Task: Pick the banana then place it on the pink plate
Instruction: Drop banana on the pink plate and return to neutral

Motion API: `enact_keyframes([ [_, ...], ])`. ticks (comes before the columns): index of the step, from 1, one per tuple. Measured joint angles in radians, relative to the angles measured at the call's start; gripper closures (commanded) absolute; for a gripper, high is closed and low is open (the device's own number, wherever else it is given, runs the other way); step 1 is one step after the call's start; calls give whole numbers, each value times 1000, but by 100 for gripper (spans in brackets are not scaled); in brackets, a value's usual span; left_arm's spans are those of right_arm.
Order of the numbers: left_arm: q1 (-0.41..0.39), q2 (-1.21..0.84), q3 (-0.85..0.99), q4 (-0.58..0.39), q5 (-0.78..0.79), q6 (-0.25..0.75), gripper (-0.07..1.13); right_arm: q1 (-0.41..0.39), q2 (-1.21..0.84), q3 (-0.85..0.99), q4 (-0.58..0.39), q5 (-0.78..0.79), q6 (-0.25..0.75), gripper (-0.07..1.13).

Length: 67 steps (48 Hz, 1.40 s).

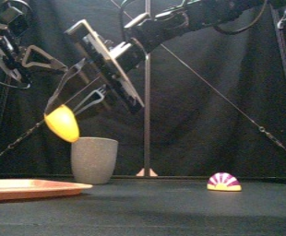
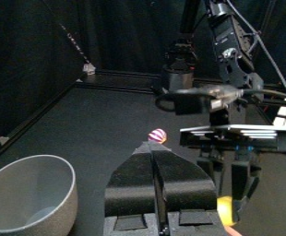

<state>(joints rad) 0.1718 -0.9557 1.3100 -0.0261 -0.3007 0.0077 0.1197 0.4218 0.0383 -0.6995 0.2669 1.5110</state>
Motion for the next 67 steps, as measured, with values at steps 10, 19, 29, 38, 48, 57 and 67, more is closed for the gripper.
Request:
enact_keyframes([
  [10, 0, 0, 0, 0, 0, 0, 108, -9, 69, -86, -71, 54, 0, 14],
  [19, 0, 0, 0, 0, 0, 0, 108, -8, 83, -118, -77, 64, 0, 8],
  [29, 2, 0, 2, 0, 0, -2, 108, -5, 60, -54, -83, 164, 0, 8],
  [38, 2, 0, 12, 3, 0, -2, 108, -5, -52, 67, -86, 255, 5, 8],
  [48, 2, 0, 15, 0, 0, -2, 108, 0, -204, 225, -126, 324, 17, 8],
  [57, 2, 0, 15, 0, 0, -2, 108, 32, -316, 330, -265, 342, 17, 8],
  [67, 2, 0, 17, 5, -3, -2, 108, 72, -417, 423, -422, 337, 15, 8],
])
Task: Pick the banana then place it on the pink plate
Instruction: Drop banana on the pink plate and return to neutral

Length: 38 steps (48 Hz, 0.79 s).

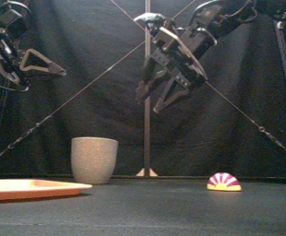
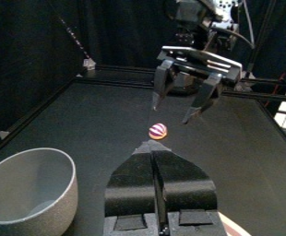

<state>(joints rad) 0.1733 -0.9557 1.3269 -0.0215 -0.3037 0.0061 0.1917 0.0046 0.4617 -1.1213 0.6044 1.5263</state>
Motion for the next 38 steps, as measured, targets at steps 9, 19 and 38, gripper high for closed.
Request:
enact_keyframes([
  [9, -2, 0, -2, 0, -15, -2, 108, 60, -120, 69, -86, -9, 2, 8],
  [19, -3, 0, -2, 2, -35, 0, 108, 91, -267, 173, -117, -11, 2, 8],
  [38, 2, 0, -2, -5, -49, -5, 108, 89, -445, 321, -94, -43, 8, 8],
])
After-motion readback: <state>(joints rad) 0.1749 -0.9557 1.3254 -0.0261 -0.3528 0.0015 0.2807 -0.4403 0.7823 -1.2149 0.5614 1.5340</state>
